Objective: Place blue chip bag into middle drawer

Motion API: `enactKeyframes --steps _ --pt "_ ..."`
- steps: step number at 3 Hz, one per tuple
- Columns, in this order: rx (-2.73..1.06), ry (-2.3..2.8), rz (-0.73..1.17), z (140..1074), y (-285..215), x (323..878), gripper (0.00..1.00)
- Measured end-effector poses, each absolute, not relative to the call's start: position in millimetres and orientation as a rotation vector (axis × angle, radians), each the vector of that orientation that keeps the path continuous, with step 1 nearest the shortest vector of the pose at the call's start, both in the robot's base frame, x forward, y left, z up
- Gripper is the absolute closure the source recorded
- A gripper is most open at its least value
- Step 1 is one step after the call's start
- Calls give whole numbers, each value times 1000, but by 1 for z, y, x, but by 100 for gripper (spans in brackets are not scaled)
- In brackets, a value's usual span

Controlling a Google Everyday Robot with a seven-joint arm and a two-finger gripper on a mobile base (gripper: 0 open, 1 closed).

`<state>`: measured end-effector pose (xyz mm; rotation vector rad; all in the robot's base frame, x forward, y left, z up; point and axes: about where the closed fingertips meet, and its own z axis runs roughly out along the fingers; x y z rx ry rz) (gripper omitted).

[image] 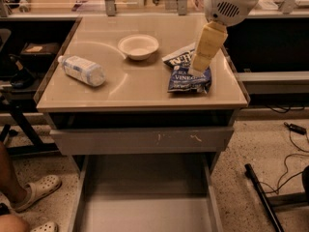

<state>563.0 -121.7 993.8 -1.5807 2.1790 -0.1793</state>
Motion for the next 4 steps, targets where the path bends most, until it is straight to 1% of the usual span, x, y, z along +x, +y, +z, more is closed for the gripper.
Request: enactKeyframes --steps 1,2,4 --pt "-1570 2198 -136 975 -120 575 0" --pt "-1572 2214 -102 949 -116 600 0" --pt "-1627 2263 -99 891 -112 649 0"
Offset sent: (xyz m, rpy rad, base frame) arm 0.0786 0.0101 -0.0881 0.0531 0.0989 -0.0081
